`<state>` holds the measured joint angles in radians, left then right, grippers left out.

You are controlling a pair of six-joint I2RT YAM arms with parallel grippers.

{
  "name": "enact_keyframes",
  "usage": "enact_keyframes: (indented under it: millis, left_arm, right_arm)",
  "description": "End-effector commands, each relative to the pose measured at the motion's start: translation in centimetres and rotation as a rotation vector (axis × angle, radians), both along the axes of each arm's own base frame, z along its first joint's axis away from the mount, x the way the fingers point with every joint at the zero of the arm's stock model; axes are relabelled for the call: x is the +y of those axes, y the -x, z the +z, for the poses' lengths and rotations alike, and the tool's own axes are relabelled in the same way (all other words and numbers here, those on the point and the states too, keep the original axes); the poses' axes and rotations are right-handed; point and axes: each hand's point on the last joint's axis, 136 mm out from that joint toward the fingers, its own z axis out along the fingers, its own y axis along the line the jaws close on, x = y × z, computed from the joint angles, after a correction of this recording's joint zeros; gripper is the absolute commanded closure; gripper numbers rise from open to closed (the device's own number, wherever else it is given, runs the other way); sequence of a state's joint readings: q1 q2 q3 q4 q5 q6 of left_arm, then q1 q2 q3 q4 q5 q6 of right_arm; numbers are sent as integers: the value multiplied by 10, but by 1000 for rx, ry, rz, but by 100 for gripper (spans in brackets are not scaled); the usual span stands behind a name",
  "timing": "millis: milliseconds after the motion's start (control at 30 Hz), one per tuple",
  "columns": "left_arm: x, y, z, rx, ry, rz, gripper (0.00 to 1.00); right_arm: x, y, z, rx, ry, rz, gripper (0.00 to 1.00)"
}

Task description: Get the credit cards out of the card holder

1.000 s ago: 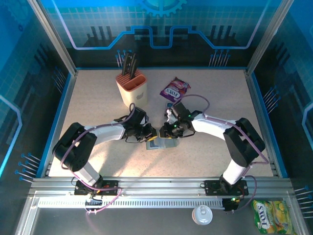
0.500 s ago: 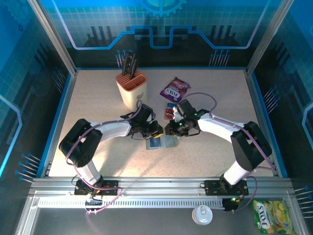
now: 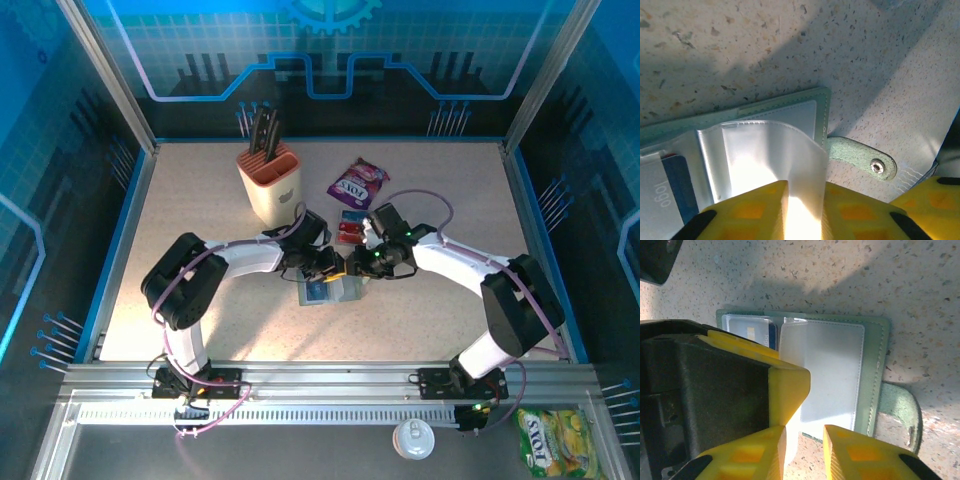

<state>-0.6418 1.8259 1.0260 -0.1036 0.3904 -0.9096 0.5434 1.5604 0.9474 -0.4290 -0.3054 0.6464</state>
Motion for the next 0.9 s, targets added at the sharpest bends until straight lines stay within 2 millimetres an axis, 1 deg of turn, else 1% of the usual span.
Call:
enact_keyframes:
  millis: [0, 167, 367, 600, 733, 867]
  left_arm:
    - [-15, 0, 16, -26, 46, -51, 72]
    - [-16, -2, 23, -54, 55, -57, 67]
    - [-19, -4, 29, -67, 72, -62, 62]
    - [-27, -12, 43, -99, 101, -71, 62]
    - [-23, -12, 44, -106, 85, -67, 62]
    - [-14, -9, 40, -100, 49, -54, 63]
  right_arm:
    - [-1, 2, 7, -15, -13, 9, 72]
    - [-1, 0, 7, -14, -10, 10, 72]
    - [-3, -4, 17, -50, -5, -4, 71]
    - [-6, -8, 27, -83, 7, -12, 71]
    - [-4, -9, 32, -90, -1, -9, 71]
    - [1, -8, 30, -77, -19, 5, 71]
